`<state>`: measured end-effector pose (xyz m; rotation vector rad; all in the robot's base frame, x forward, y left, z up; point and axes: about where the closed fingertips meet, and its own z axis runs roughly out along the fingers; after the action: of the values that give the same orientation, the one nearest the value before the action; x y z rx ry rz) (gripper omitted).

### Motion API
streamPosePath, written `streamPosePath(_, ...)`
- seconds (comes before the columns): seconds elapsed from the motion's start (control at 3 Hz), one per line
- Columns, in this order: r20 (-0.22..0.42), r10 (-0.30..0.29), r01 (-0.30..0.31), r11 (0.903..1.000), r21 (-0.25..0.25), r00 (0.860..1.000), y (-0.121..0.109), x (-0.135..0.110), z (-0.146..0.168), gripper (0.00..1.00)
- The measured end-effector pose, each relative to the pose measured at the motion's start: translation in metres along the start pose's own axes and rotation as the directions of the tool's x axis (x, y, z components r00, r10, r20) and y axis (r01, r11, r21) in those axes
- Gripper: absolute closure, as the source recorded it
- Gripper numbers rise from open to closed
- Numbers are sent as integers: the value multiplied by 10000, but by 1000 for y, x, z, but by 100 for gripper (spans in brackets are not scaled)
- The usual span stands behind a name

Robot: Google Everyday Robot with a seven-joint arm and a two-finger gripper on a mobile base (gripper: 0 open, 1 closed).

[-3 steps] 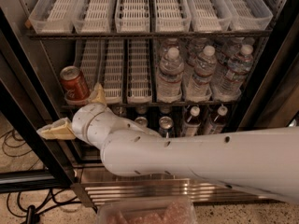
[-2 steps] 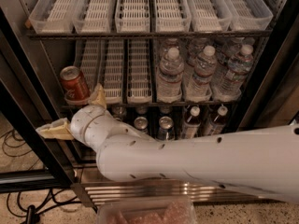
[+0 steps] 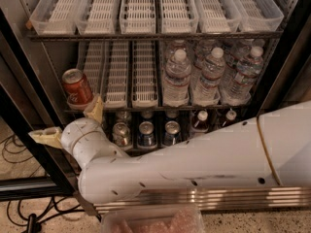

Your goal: Pick coke can from middle shelf of fridge

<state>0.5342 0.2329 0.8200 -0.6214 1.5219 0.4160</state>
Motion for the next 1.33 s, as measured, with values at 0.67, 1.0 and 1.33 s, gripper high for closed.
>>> streamPosePath(0.67, 282, -106, 100, 9997, 231, 9995, -9, -10, 0, 0)
streamPosePath(1.0, 683, -642, 572, 9934, 999, 9956, -38, -32, -10, 0)
streamPosePath(1.33, 730, -568, 492, 9936, 1015, 9957, -35, -31, -8, 0)
